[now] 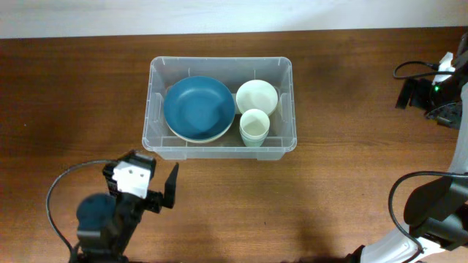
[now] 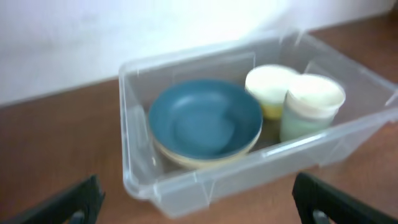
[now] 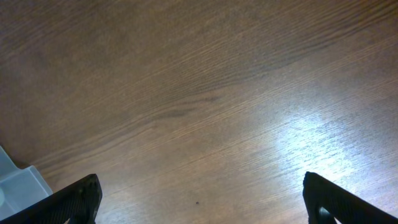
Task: Pack container
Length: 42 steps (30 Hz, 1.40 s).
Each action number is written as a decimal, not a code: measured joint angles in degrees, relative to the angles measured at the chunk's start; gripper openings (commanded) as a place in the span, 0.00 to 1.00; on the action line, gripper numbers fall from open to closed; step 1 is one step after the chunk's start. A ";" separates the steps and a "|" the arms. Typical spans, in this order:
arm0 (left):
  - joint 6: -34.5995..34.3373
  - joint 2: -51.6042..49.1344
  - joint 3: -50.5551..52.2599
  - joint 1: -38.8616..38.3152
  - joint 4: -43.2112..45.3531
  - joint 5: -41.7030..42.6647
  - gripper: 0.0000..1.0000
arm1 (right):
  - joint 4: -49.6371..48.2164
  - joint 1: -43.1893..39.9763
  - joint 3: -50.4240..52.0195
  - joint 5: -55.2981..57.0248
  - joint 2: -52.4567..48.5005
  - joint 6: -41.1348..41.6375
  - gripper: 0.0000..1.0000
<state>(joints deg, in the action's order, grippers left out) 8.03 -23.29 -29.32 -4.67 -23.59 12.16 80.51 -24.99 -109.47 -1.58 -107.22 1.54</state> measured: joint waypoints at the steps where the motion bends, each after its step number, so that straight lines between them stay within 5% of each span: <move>1: 0.11 1.55 1.22 0.00 1.18 0.15 0.99 | 0.00 0.00 0.00 0.00 0.00 -0.02 0.99; 24: -1.53 22.03 14.56 0.00 21.94 -0.63 1.00 | 0.02 0.00 0.00 0.00 0.00 -0.02 0.99; 42: -3.34 22.45 27.28 0.00 27.21 -6.19 1.00 | 0.00 0.00 0.00 0.00 0.00 0.00 0.99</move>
<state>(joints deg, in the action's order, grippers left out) 4.69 -0.84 -2.04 -4.67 3.62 5.98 80.51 -24.99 -109.47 -1.58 -107.22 1.54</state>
